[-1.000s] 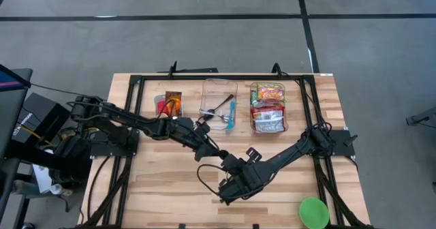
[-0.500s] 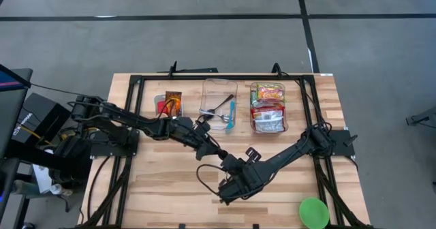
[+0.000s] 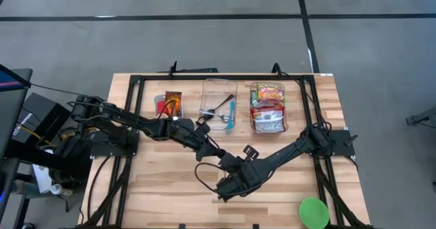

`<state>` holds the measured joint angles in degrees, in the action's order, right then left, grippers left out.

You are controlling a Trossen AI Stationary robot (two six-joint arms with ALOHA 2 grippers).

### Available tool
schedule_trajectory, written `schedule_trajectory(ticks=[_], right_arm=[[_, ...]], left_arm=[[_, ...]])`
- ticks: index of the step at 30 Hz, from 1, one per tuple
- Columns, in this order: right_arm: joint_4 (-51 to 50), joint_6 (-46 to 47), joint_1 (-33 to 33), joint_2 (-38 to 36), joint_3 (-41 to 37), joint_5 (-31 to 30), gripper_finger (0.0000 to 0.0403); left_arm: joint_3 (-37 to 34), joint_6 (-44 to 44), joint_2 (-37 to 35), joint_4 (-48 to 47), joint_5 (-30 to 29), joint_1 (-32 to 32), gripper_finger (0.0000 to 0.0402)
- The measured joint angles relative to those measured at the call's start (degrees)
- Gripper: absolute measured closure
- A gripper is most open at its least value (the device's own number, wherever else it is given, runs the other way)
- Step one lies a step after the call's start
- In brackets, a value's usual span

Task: Pick & Place Food Item
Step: Put the black spoon into the left transparent bin

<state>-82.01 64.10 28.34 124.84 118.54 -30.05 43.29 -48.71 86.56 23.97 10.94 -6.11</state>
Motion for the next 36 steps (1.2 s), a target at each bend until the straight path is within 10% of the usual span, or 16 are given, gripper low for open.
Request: schedule_trajectory(ticks=[24, 36], right_arm=[[1.54, -5.65, -1.18, 0.02, 0.0, 0.45, 0.0403], [1.62, -6.19, -1.18, 0.02, 0.0, 1.33, 0.0403]], left_arm=[[0.0, -0.02, -0.02, -3.25, -3.02, 0.07, 0.0313], [0.0, 0.24, -0.04, -5.14, -3.02, 0.07, 0.0381]])
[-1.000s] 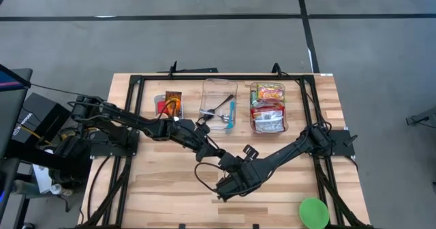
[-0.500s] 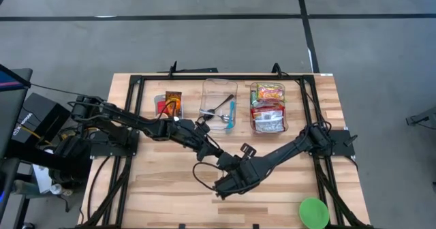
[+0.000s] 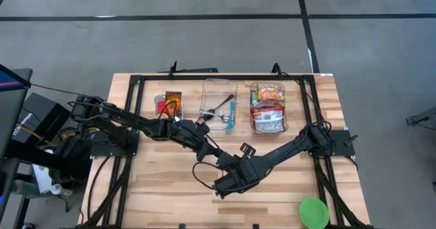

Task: Pick & Place Food Item
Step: Put the black spoon into the left transparent bin

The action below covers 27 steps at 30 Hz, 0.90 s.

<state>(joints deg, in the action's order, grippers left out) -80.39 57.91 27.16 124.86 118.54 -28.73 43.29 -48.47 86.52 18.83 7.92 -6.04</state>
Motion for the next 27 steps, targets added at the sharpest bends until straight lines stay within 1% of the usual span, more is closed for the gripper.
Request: schedule_trajectory(ticks=[4, 6, 15, 18, 22, 27], right_arm=[[0.34, 0.0, -0.02, 0.0, 0.04, 0.75, 0.0395], [0.42, 0.07, -0.02, 0.0, 0.07, 1.24, 0.0386], [0.21, 0.09, 0.09, 0.0, 0.07, 2.31, 0.032], [-0.23, 0.22, 0.04, -0.05, 0.05, 3.46, 0.0304], [-0.79, 1.36, 0.62, -0.5, 0.12, 3.56, 0.0297], [-4.7, 4.64, 2.08, -0.55, 2.3, 3.6, 0.0296]], left_arm=[[0.0, 0.08, 0.02, -0.32, -0.14, 0.02, 0.0396], [0.0, 0.17, 0.02, -0.31, -0.17, 0.0, 0.0398], [-0.01, 0.2, 0.01, 0.04, -0.44, 0.02, 0.0399], [-0.02, 0.2, 0.01, 0.04, -0.63, 0.02, 0.0399], [-0.02, 0.2, 0.02, 0.04, -1.07, 0.02, 0.0399], [-0.01, 1.09, 0.02, 0.04, -1.05, 0.02, 0.04]])
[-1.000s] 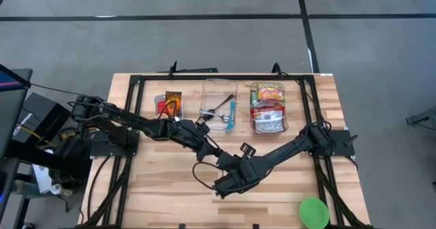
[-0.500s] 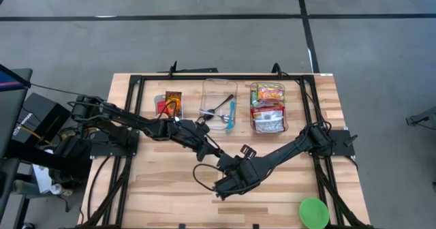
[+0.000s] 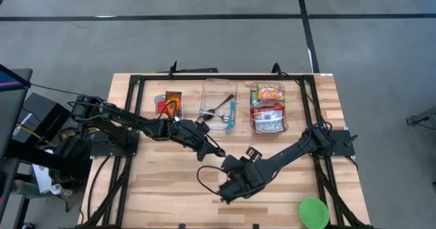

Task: Pick & Place Food Item
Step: Put the black spoon into the left transparent bin

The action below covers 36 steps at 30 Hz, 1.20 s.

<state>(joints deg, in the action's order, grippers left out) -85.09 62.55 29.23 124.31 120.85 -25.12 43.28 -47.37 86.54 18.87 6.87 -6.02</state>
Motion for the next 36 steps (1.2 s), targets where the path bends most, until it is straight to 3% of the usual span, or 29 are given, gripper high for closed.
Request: schedule_trajectory(ticks=[10, 17, 22, 28, 36], right_arm=[[-4.89, 9.66, 5.19, 0.02, 4.99, 1.31, 0.0296], [-4.9, 22.45, 9.09, 0.02, 6.36, 1.25, 0.0297], [-4.9, 30.59, 11.84, 0.02, 6.35, -0.12, 0.0327], [-4.9, 37.82, 14.96, 0.02, 6.35, -0.66, 0.0392], [-4.9, 42.96, 16.31, 0.02, 6.35, -5.38, 0.0397]], left_arm=[[-0.01, 0.47, 0.0, 0.58, 0.0, 0.0, 0.0399], [0.0, 2.39, 0.0, 0.72, 0.04, 0.26, 0.0399], [-0.02, 3.49, -0.46, 1.03, 0.37, 1.4, 0.04], [-0.02, 7.7, -5.29, 0.29, 0.46, 5.0, 0.04], [0.0, 19.96, -16.01, -4.16, -6.29, 13.99, 0.04]])
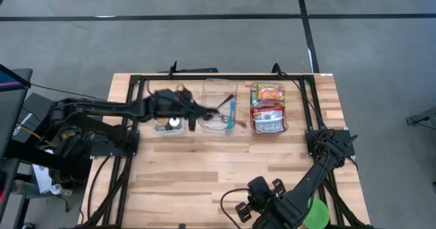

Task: Pick & Place Food Item
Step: Put the black spoon into the left transparent bin

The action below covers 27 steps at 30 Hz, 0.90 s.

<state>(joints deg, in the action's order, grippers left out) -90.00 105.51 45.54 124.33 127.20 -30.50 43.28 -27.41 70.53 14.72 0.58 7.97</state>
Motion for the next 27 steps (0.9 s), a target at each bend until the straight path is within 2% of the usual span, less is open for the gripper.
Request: schedule_trajectory(ticks=[3, 8, 10, 17, 27], right_arm=[[-0.01, 0.03, -0.24, 0.0, 0.0, -1.42, 0.0401], [0.0, 0.05, -1.26, 0.0, -0.02, -2.83, 0.0401], [-0.02, -0.31, -1.78, 0.0, -0.02, -2.84, 0.0401], [-0.02, -1.07, -3.08, 0.0, -0.02, -2.95, 0.0402], [0.0, -0.92, -3.06, 0.0, -0.02, -2.95, 0.0402]], left_arm=[[0.03, 8.62, -3.82, -2.98, -5.63, 3.45, 0.0399], [0.01, 23.78, -8.57, -8.07, -19.14, 7.42, 0.0398], [0.03, 27.89, -8.8, -9.14, -21.88, 8.52, 0.0399], [-0.01, 30.15, -5.22, -15.09, -21.92, 9.68, 0.0397], [-0.01, 30.15, 5.3, -10.56, -22.08, 9.81, 0.0397]])
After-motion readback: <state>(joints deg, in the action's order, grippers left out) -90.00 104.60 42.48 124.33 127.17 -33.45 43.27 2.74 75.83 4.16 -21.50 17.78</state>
